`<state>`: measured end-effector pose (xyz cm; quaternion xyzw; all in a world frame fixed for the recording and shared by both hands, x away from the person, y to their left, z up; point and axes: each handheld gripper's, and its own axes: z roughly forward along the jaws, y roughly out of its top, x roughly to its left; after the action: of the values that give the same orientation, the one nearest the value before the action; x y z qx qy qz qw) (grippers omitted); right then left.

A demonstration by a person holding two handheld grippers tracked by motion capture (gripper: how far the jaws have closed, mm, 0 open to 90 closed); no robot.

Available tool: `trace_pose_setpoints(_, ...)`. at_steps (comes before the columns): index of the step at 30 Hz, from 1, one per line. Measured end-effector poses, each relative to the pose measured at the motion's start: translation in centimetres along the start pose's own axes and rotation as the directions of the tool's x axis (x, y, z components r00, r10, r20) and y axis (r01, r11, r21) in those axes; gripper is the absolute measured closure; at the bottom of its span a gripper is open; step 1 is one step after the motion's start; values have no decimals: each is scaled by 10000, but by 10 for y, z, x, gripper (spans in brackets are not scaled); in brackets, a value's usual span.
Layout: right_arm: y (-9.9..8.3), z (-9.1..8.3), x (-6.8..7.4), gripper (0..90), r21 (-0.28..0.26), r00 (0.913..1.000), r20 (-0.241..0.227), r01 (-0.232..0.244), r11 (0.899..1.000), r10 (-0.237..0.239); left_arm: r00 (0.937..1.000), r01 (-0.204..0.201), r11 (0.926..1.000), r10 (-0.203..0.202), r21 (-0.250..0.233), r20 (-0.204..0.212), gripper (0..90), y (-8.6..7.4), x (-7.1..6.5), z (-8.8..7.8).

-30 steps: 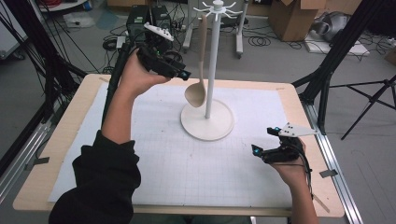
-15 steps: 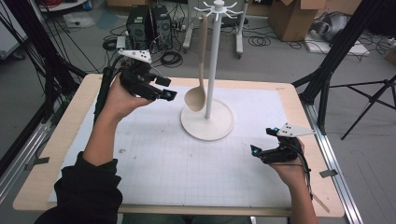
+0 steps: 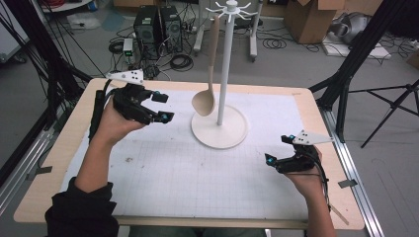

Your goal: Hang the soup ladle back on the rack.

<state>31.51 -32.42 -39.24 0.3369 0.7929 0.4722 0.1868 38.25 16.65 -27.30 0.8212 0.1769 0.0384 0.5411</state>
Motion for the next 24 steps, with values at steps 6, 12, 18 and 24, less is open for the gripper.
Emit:
trace_pose_setpoints(6,0,1,0,26,13,10000,-21,-9,10000,9,10000,-77,10000,77,9,61,140,-24,-10,6)
trace_pose_setpoints(12,0,1,-1,25,-21,10000,-1,55,10000,-55,9999,17,9999,-16,-119,106,119,-47,-15,7)
trace_pose_setpoints(18,0,3,0,25,68,10000,-50,15,10000,-15,9999,92,10000,-92,7,45,118,-63,-13,9)
trace_pose_setpoints(24,-2,3,-2,25,63,10000,-41,-17,10000,17,9999,136,9999,-136,106,-32,109,-82,-16,15)
